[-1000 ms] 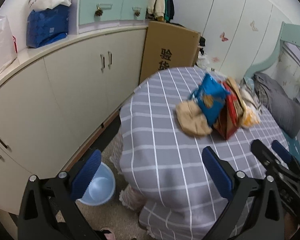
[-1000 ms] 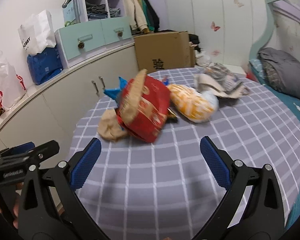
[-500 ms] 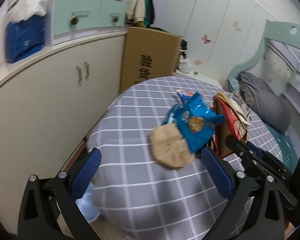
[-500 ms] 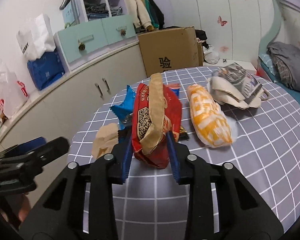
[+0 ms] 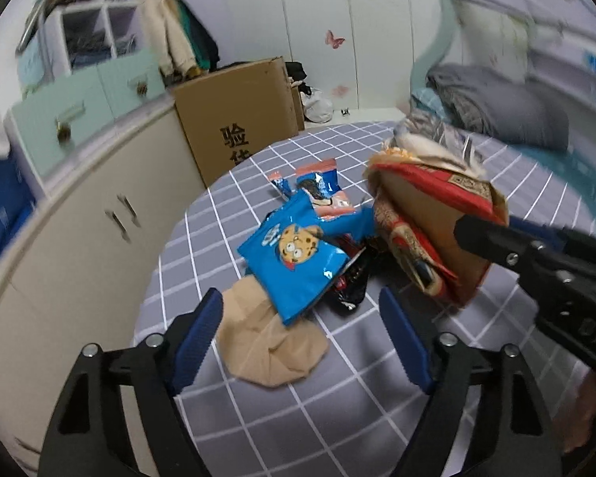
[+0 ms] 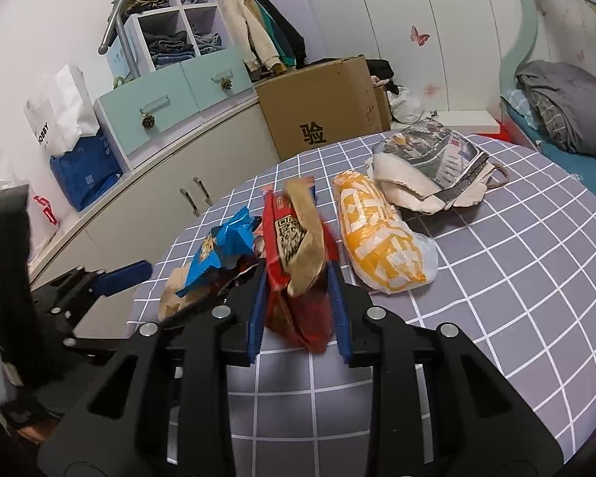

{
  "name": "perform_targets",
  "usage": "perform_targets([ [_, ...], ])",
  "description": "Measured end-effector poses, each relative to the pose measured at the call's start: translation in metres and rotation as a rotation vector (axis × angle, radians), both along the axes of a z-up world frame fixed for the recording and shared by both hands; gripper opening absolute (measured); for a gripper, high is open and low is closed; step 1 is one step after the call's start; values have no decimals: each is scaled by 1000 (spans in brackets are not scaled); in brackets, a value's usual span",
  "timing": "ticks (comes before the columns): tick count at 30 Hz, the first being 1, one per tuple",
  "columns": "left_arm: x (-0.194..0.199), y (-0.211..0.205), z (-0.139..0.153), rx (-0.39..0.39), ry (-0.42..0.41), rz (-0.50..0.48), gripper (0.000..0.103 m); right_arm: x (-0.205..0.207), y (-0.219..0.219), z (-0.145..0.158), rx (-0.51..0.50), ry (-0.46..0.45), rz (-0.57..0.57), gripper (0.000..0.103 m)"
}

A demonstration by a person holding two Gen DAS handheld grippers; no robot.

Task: Collect trash
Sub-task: 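Grasp the blue cookie bag with the left tool while the right tool lifts the red bag, then carry both bags to the blue bin and open the left tool over it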

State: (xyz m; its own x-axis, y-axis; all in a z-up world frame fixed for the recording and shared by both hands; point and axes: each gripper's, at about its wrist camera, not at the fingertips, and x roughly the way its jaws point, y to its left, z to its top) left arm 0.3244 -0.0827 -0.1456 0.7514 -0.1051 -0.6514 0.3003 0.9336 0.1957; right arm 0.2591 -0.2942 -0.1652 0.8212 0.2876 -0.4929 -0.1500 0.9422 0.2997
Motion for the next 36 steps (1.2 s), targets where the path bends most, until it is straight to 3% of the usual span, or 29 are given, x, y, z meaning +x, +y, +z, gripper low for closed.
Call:
perform_targets([
  [3, 7, -4, -2, 13, 5, -5, 73, 1, -1, 0, 9, 3, 6, 29],
  [7, 16, -4, -7, 3, 44, 1, 54, 0, -1, -1, 6, 2, 13, 28],
  [9, 21, 1, -8, -30, 70, 0, 41, 0, -1, -1, 2, 1, 14, 28],
  [11, 20, 5, -7, -59, 87, -8, 10, -1, -1, 0, 0, -4, 12, 28],
  [12, 19, 7, -5, -71, 83, -5, 3, -1, -1, 0, -3, -6, 9, 28],
  [23, -36, 50, 55, -354, -60, -31, 0, -42, 2, 26, -17, -100, -29, 27],
  [27, -69, 77, 71, -418, -107, -11, 0, -64, 15, 46, -13, -144, -7, 27],
  [32, -108, 132, 70, -487, -122, 82, 0, -86, 56, 61, -11, -171, 88, 27],
  [36, -129, 186, 52, -526, -100, 189, 0, -93, 110, 55, -27, -147, 201, 27],
])
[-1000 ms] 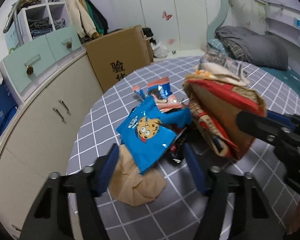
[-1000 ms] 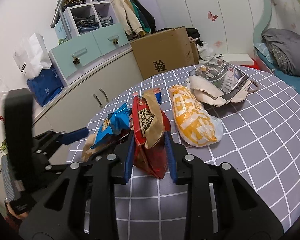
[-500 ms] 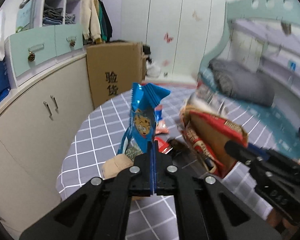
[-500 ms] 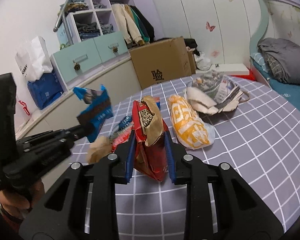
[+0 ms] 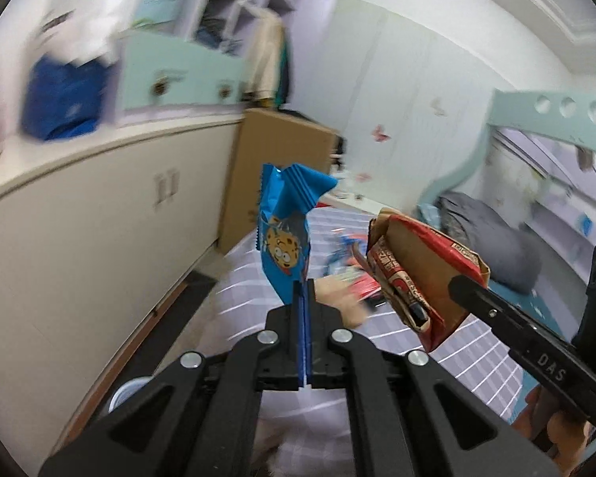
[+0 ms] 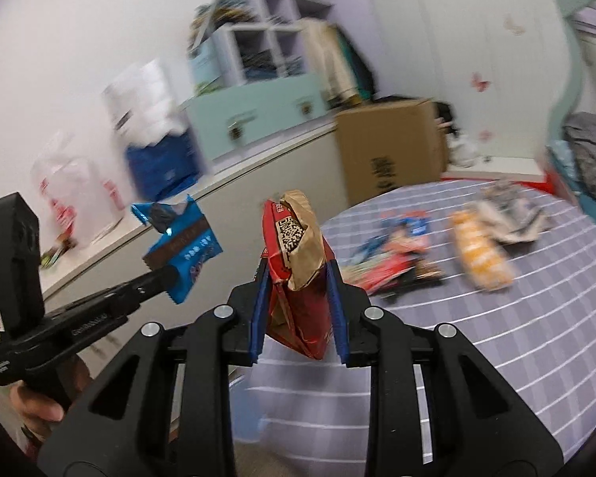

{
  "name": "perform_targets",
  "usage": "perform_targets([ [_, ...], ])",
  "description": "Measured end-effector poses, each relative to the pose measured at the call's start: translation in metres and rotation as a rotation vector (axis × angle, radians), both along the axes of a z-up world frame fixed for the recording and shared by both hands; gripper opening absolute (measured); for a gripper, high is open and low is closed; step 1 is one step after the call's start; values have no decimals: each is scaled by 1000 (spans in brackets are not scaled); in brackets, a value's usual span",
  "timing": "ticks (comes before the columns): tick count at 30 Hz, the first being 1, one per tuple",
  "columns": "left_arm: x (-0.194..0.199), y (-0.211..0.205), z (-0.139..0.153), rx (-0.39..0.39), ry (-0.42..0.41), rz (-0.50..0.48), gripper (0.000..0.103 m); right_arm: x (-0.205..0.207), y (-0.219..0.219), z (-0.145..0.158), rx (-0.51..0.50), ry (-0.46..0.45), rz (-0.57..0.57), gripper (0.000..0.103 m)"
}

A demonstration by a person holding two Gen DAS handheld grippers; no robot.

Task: Collect trash
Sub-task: 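Carry both bags to the blue bin and open the left tool over it, then open the right tool to drop the red snack bag into the bin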

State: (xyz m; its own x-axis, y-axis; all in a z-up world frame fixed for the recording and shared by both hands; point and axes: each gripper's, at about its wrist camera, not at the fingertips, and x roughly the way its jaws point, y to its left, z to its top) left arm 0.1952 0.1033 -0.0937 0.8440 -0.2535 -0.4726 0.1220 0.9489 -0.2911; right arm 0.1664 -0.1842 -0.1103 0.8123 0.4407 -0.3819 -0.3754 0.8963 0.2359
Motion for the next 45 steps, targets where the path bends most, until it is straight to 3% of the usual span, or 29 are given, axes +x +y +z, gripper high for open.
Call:
perform_targets([
  [4, -9, 54, -34, -23, 94, 100, 1, -2, 66, -21, -32, 59, 133, 27],
  [11, -3, 140, -137, -72, 351, 269, 1, 7, 166, -87, -149, 182, 278, 27],
  [17, 21, 174, -226, -112, 566, 306, 1, 26, 221, -165, -272, 313, 321, 27],
  [21, 44, 186, -269, -160, 655, 292, 1, 44, 232, -208, -332, 383, 296, 27],
  [25, 69, 185, -288, -197, 692, 287, 5, 57, 232, -229, -355, 406, 268, 27],
  [27, 74, 186, -295, -213, 702, 299, 36, 62, 233, -236, -361, 407, 256, 27],
  [28, 73, 187, -299, -225, 710, 309, 66, 65, 234, -240, -362, 413, 252, 27],
  [29, 72, 188, -301, -233, 711, 329, 70, 65, 230, -241, -361, 418, 251, 27],
  [41, 45, 205, -318, -267, 738, 398, 70, 75, 245, -268, -368, 481, 268, 27],
  [45, 38, 211, -317, -232, 735, 431, 70, 80, 251, -274, -361, 496, 276, 27],
])
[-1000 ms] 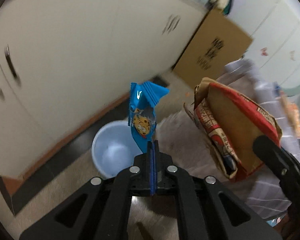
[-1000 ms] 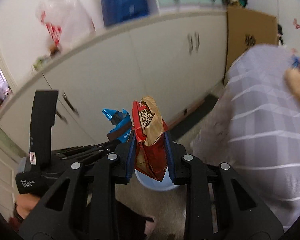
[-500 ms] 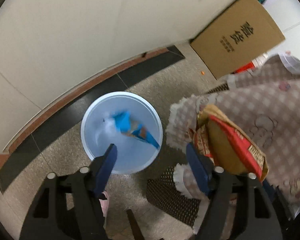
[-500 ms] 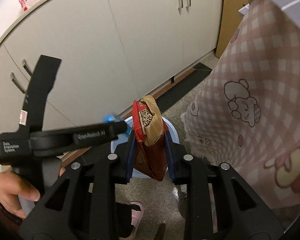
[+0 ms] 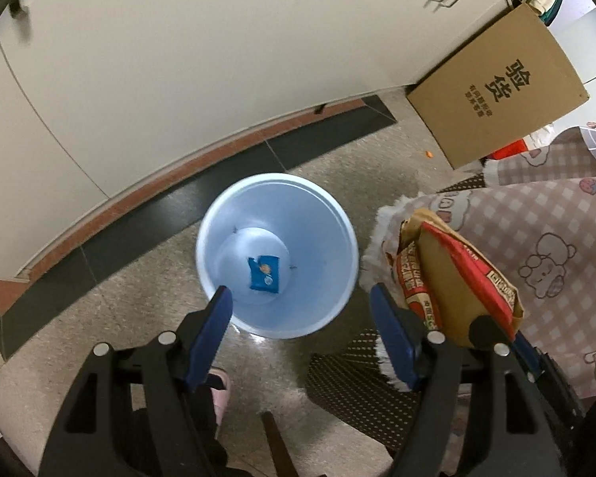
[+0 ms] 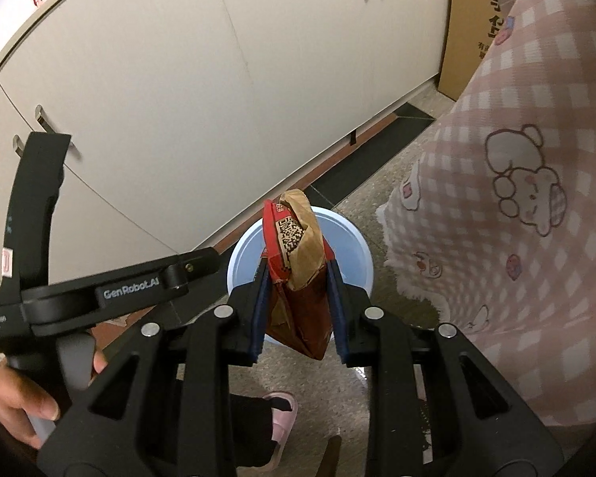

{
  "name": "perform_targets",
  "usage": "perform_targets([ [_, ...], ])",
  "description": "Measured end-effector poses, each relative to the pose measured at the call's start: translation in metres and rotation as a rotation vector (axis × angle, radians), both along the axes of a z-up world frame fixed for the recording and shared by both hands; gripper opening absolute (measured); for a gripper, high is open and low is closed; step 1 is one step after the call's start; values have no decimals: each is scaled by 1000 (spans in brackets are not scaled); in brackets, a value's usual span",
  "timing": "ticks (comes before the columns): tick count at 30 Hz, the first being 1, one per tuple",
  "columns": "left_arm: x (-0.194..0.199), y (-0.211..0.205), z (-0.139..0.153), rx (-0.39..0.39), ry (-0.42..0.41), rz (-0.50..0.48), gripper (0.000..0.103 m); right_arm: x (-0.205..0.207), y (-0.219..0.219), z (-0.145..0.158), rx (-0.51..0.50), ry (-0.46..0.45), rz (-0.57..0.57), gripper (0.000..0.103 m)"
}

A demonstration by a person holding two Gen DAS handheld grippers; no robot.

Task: Collect trash
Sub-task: 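Open the right tool to drop the red snack bag into the bin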

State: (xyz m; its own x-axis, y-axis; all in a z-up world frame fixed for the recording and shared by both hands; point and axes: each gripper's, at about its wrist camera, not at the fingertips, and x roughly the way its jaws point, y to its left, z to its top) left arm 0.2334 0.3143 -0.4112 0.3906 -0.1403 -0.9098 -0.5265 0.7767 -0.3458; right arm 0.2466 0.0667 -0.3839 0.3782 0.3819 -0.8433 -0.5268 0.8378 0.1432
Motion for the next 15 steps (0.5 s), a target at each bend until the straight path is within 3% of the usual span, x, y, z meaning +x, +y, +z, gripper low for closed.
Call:
perform_targets([
  [8, -13, 18, 10, 49, -4, 83, 70, 9, 17, 1, 54, -15, 3, 31],
  [9, -15, 21, 12, 52, -5, 97, 70, 10, 19, 2, 68, -23, 1, 35],
  [10, -17, 23, 14, 54, -8, 108, 70, 12, 21, 3, 93, -25, 4, 53],
  [11, -19, 27, 17, 54, -15, 119, 71, 16, 22, 3, 108, -21, 4, 62],
  [15, -22, 30, 27, 66, -32, 110, 72, 19, 22, 3, 114, -13, 5, 62],
])
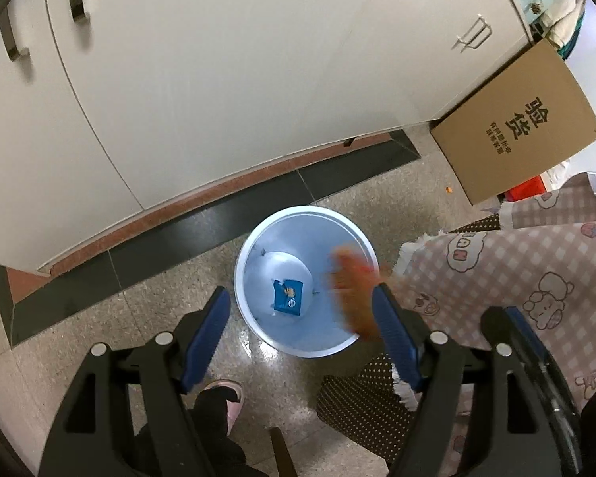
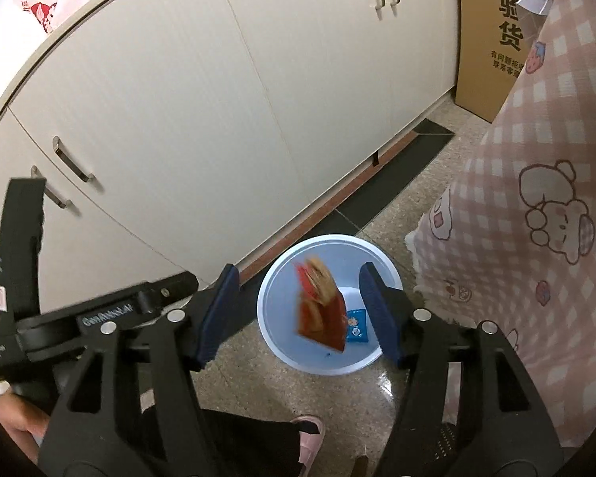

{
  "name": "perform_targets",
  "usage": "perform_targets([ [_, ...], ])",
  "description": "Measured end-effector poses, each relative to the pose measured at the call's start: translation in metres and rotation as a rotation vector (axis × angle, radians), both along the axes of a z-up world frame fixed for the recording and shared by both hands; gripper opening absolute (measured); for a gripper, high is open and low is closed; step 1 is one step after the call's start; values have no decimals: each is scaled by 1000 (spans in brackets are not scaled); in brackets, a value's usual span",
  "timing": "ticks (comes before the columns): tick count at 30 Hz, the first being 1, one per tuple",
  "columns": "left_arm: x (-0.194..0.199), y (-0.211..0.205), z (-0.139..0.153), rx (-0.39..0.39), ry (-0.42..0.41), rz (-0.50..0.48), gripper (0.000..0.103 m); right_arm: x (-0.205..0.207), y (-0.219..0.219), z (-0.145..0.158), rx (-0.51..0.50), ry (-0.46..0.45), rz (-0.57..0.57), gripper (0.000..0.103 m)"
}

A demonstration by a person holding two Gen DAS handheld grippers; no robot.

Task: Collect trash
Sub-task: 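Open the right tool to drop the red snack bag into the bin, then move both open tools back over the table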

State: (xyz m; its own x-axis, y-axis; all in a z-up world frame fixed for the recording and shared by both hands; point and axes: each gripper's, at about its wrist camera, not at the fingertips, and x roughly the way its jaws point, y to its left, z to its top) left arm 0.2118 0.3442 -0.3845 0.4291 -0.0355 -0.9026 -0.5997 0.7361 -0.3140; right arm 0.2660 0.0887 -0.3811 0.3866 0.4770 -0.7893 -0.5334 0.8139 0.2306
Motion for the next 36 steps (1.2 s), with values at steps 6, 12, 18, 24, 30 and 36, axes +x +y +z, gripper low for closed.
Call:
perform_targets([
  [6, -6, -9, 20, 29, -33, -13, 73, -15, -9, 10, -30, -25, -9, 62],
  [12, -22, -24, 63, 65, -127, -24, 73, -34, -12, 52, -37, -144, -14, 62],
  [18, -49, -39, 129, 164, -286, 35, 73, -61, -23, 110, 19, -269, -3, 65],
  [24, -67, -66, 190, 224, -431, 51, 76, -84, -58, 168, 94, -355, -28, 66],
  [30, -43, -128, 233, 270, -490, -81, 80, -86, -130, 209, 134, -413, -172, 67],
  [36, 10, -232, 250, 268, -490, -386, 82, -73, -228, 222, 119, -432, -380, 67],
])
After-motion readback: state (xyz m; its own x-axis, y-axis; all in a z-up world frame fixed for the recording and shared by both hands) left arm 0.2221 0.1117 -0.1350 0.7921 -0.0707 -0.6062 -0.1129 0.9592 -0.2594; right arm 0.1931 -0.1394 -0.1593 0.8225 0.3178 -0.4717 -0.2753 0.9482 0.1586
